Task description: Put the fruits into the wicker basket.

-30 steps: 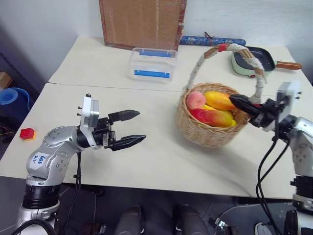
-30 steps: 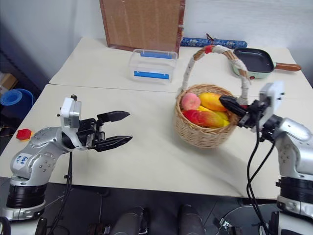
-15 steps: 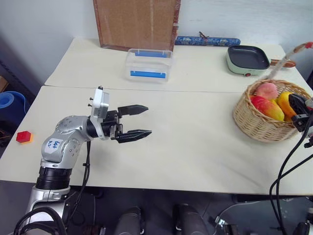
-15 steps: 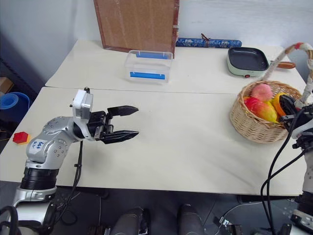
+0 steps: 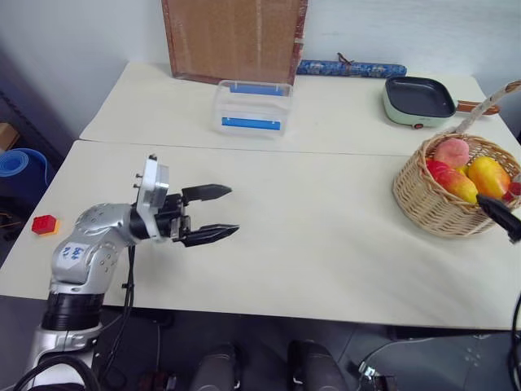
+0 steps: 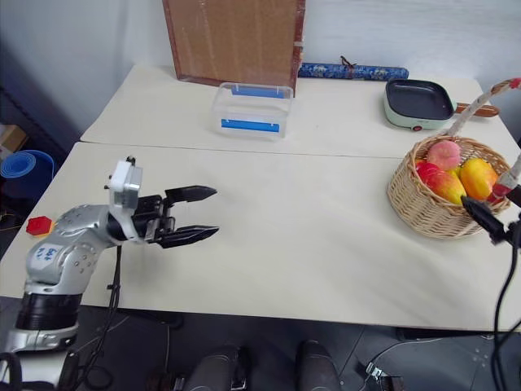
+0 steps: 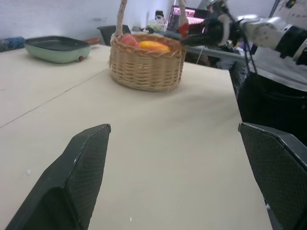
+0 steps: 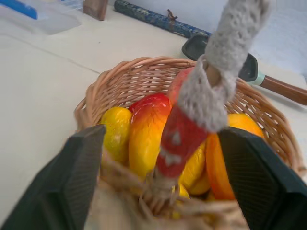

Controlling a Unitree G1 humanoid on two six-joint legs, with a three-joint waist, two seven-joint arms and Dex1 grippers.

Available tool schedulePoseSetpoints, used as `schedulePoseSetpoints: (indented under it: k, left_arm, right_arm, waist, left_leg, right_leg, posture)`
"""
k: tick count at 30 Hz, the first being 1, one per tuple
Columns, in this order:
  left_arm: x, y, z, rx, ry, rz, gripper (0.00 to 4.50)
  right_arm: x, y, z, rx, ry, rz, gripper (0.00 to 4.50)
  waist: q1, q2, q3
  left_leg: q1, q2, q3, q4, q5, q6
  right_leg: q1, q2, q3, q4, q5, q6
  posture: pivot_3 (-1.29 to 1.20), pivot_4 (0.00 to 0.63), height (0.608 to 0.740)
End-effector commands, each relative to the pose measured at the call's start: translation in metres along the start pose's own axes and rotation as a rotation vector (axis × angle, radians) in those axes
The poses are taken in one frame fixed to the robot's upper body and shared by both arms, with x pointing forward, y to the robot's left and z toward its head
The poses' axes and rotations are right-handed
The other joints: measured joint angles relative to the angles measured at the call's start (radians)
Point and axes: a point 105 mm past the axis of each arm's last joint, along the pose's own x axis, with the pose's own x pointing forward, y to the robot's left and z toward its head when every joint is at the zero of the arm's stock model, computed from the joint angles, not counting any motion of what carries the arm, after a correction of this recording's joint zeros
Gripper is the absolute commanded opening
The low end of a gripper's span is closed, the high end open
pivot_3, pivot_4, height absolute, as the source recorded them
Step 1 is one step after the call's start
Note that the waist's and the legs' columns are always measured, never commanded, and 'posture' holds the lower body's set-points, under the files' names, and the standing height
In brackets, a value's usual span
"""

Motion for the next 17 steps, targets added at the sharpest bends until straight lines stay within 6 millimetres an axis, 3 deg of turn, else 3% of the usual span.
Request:
schedulePoseSetpoints:
  k: [1,4,7,9,14,17]
  left_arm:
    - [-0.024,-0.001,-0.015,0.04,0.085,0.073,4.5]
    - [-0.043,-0.009,-0.038,0.046,0.169,0.108,4.5]
    - [-0.052,-0.017,-0.054,0.074,0.228,0.15,4.5]
    - [-0.057,-0.022,-0.065,0.117,0.274,0.184,4.5]
    - [-0.066,-0.023,-0.066,0.208,0.271,0.283,4.5]
    - [-0.066,-0.023,-0.061,0.243,0.246,0.316,4.5]
  right_arm:
    - [-0.017,0.014,0.017,-0.12,-0.073,0.073,4.46]
    - [-0.021,0.057,0.001,-0.197,-0.08,0.263,4.46]
    - [-0.017,0.111,-0.028,-0.122,-0.06,0.463,4.46]
    - [-0.006,0.142,-0.035,-0.096,-0.104,0.563,4.46]
    - [0.032,0.185,-0.028,-0.087,-0.235,0.732,4.46]
    - [0.047,0.194,-0.028,-0.063,-0.257,0.772,4.46]
  waist:
    - [-0.005,0.0,0.0]
    - [-0.008,-0.003,-0.001]
    - [-0.006,-0.003,0.0]
    - [-0.007,-0.003,0.0]
    - [-0.013,-0.001,0.0]
    - [-0.015,-0.001,0.0]
  left_leg:
    - [0.001,0.0,0.001,0.0,0.0,0.0]
    - [0.006,0.002,0.003,-0.003,-0.001,-0.002]
    - [0.012,0.004,0.003,-0.005,-0.006,-0.003]
    - [0.016,0.004,0.003,-0.006,-0.008,-0.002]
    - [0.016,0.004,0.003,-0.007,-0.01,-0.005]
    - [0.017,0.004,0.002,-0.007,-0.008,-0.008]
  right_leg:
    - [0.0,0.0,0.0,0.0,0.0,0.0]
    - [0.002,0.0,0.001,-0.001,0.0,0.0]
    - [0.007,-0.001,0.001,-0.002,0.0,-0.001]
    - [0.01,-0.002,0.002,-0.002,-0.001,-0.002]
    - [0.01,-0.004,0.002,-0.005,-0.002,-0.005]
    - [0.01,-0.004,0.001,-0.004,-0.002,-0.005]
  posture:
    - [0.0,0.15,0.74]
    - [0.0,0.15,0.74]
    - [0.0,0.15,0.74]
    - [0.0,0.15,0.74]
    - [0.0,0.15,0.74]
    - [0.0,0.15,0.74]
